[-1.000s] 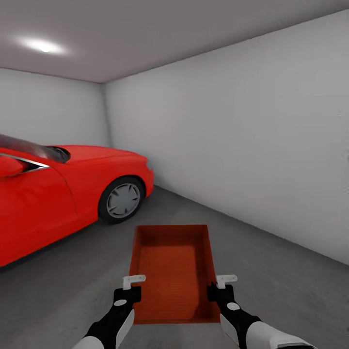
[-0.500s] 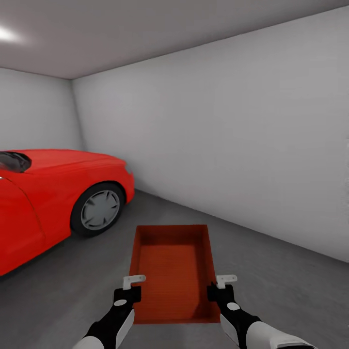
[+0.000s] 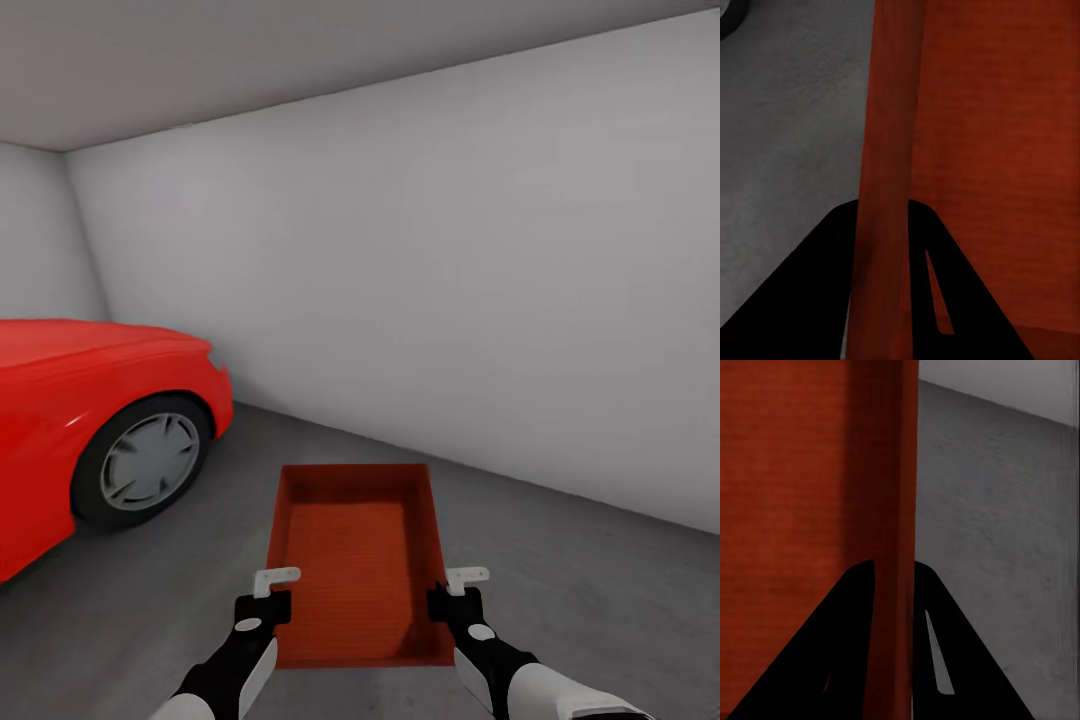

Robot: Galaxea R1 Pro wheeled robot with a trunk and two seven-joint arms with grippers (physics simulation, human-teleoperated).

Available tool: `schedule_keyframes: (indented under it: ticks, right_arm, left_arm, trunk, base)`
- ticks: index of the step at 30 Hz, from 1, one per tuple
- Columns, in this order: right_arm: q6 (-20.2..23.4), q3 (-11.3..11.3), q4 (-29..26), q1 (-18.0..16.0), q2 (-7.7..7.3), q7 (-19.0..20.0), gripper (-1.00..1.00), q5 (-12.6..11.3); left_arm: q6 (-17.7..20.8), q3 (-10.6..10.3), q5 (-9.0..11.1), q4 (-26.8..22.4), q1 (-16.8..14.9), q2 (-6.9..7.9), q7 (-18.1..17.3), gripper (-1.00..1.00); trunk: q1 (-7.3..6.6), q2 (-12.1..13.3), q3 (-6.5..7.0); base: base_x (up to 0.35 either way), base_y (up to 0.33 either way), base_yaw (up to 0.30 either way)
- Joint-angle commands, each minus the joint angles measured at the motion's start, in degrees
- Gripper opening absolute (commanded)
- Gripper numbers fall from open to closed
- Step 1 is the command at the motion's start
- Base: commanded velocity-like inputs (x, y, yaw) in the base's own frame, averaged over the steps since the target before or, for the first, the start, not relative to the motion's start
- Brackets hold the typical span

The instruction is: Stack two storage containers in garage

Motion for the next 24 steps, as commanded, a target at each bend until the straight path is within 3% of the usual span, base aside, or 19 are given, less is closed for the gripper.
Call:
schedule_keyframes:
  ticks: [1, 24]
  right_arm:
    - [-0.2, -1.2, 0.2, 0.0, 0.01, -0.4, -1.00, -0.1]
    - [-0.2, -1.2, 0.2, 0.0, 0.01, -0.4, -1.00, -0.2]
  left_arm:
    - [0.2, 2.2, -0.9, -2.3, 0.0, 0.65, 0.5, -1.00]
    - [0.2, 2.2, -0.9, -2.3, -0.1, 0.65, 0.5, -1.00]
  trunk:
    - [0.04, -0.1, -0.08]
    - [0.04, -0.1, -0.08]
  base:
    - [0.322, 0.159, -0.284]
    - [0.322, 0.159, -0.284]
